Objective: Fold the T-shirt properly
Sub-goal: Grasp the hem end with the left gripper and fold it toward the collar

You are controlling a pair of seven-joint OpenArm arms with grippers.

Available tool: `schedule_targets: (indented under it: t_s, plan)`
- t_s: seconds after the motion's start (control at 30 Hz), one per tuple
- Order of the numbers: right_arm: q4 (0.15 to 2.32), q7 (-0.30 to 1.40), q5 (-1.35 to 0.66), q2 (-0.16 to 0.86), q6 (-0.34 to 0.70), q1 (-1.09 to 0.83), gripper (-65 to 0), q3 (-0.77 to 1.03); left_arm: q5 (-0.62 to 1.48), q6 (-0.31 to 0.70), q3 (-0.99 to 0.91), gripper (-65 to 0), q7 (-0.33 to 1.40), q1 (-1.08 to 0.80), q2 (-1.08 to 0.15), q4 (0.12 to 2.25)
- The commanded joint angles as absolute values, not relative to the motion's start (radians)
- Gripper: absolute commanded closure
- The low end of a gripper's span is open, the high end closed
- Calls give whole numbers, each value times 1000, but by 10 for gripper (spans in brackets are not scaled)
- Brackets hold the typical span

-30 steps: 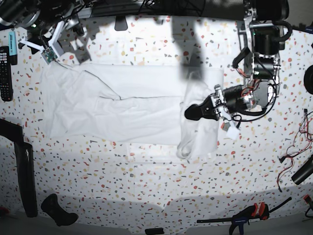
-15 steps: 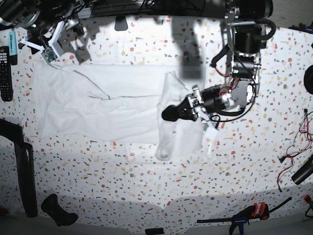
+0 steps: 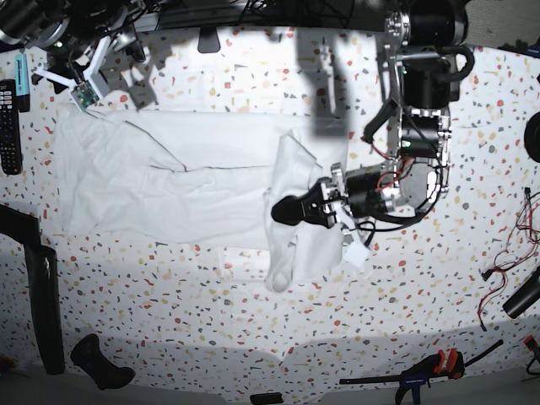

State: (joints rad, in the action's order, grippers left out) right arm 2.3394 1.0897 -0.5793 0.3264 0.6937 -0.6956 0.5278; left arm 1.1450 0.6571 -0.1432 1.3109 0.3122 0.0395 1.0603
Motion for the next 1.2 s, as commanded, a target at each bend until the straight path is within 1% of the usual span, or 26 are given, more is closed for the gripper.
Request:
schedule_targets:
  t_s: [0.0,0.13,0.27,0.5,0.63,0.73,0.97,1.0,1.07,1.1,1.17]
  plan:
    - [2356,1070,-587,335,698,-698,-395,533,1177,667,-142,0,1311,336,49,1099]
    - [2356,1061,-587,336,698,-698,-396,533,1142,666,-126,0,1307,335,53,1164]
    - [2356,1057,-587,336,698,-693,-396,533,1132,666,-59,0,1271,329,53,1172]
    - [2356,1055,-587,335,698,-693,-396,533,995,661,97,0,1092,316,55,1172]
    - [2356,1055,-587,335,698,-693,-395,533,871,635,142,0,993,315,55,1172]
    - [2356,1055,-587,335,698,-693,-396,533,810,636,153,0,974,314,55,1172]
    - [2356,1055,-587,335,698,-693,-396,533,829,636,153,0,974,287,55,1172]
    - [2356,1055,-587,336,698,-693,-396,533,846,643,153,0,974,282,55,1172]
    - [2356,1055,-587,335,698,-693,-396,533,891,698,153,0,979,282,55,1172]
    - [2356,1055,-587,336,698,-693,-396,533,913,698,153,-28,979,283,55,1172]
    - [2356,1055,-587,336,698,-693,-396,533,968,698,153,-216,978,283,55,1172]
